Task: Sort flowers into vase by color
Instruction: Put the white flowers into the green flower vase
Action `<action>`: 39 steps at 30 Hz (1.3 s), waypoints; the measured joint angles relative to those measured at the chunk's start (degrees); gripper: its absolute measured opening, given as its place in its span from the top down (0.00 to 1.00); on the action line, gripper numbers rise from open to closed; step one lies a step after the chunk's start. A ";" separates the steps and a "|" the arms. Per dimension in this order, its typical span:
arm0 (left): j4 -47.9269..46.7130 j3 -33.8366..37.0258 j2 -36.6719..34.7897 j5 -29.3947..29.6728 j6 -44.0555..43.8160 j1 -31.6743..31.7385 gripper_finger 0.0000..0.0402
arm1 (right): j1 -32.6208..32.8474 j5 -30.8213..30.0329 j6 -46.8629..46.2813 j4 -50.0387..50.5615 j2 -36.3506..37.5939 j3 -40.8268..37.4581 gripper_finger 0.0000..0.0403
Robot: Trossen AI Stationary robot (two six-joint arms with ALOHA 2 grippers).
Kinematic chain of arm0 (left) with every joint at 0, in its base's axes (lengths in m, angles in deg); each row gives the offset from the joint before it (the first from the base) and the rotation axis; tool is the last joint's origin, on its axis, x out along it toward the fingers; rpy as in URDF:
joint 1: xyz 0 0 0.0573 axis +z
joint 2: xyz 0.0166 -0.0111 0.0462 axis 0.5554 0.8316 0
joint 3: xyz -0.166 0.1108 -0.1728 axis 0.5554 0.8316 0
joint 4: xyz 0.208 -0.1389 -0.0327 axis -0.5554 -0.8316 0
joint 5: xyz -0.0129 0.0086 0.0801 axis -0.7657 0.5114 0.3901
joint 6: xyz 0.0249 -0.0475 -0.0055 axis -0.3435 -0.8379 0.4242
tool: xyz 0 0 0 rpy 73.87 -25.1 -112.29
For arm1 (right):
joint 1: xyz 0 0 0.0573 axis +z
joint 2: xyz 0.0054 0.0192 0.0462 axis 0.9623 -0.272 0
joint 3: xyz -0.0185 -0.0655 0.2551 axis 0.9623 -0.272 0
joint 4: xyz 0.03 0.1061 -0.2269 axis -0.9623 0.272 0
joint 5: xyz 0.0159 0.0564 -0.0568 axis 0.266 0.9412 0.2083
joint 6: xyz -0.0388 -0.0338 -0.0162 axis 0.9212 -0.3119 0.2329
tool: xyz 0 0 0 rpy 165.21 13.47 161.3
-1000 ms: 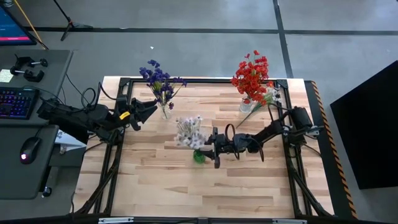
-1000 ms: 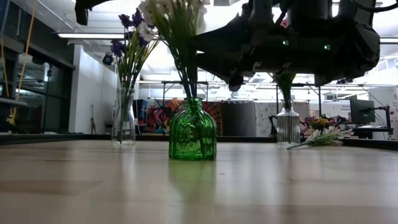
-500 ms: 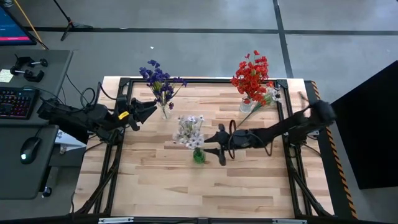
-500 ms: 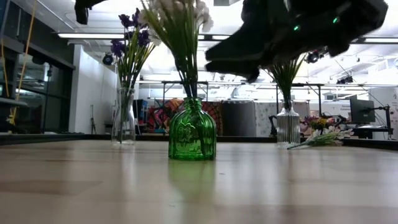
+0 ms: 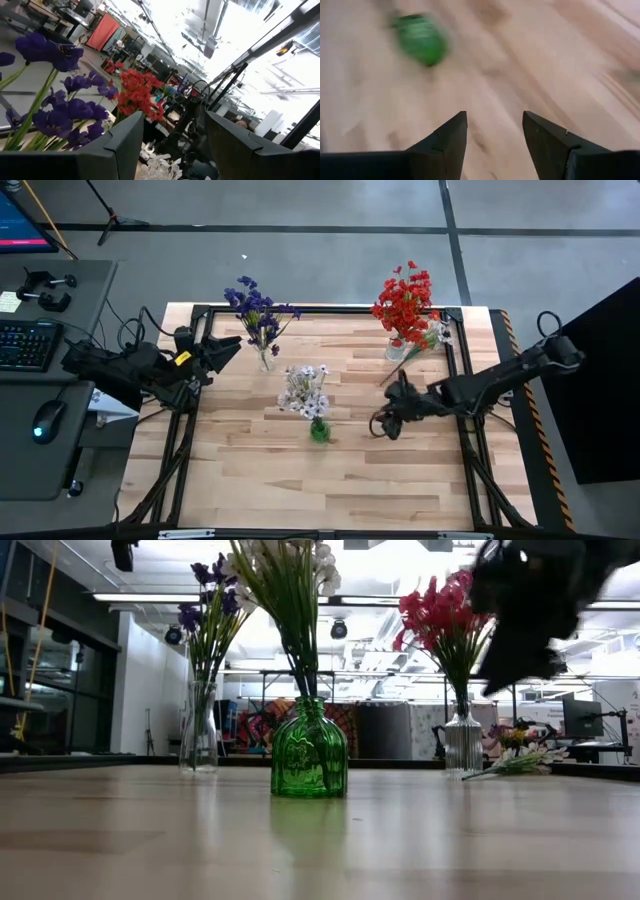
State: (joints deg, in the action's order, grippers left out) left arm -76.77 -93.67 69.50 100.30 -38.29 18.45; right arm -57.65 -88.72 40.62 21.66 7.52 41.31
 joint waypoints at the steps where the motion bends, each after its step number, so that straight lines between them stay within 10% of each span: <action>1: -0.01 0.00 -0.07 -0.01 0.01 0.00 0.51 | 1.46 -3.01 -5.59 2.86 0.12 0.00 0.55; 7: -0.05 0.00 -0.14 -1.13 0.26 0.00 0.51 | 7.69 -27.63 -56.82 22.75 -3.52 0.00 0.55; 11: -0.12 0.00 -0.12 -1.60 1.05 0.00 0.51 | 2.84 -29.08 -77.77 31.28 -9.37 -0.07 0.55; 21: -0.14 0.00 -0.18 -3.97 3.22 0.00 0.51 | -16.41 -20.45 -60.69 11.95 -19.79 -0.02 0.55; 34: -1.26 0.00 -0.18 -4.17 3.04 0.00 0.51 | -21.17 -21.09 -60.33 9.54 -26.86 0.33 0.57; 39: -1.25 0.00 -0.18 -4.17 2.56 0.00 0.51 | -21.58 -21.30 -55.03 10.30 -28.40 0.29 0.76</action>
State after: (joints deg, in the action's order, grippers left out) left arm -78.02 -93.67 69.32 96.13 -35.73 18.45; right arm -79.23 -110.02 -14.41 31.96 -20.88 41.61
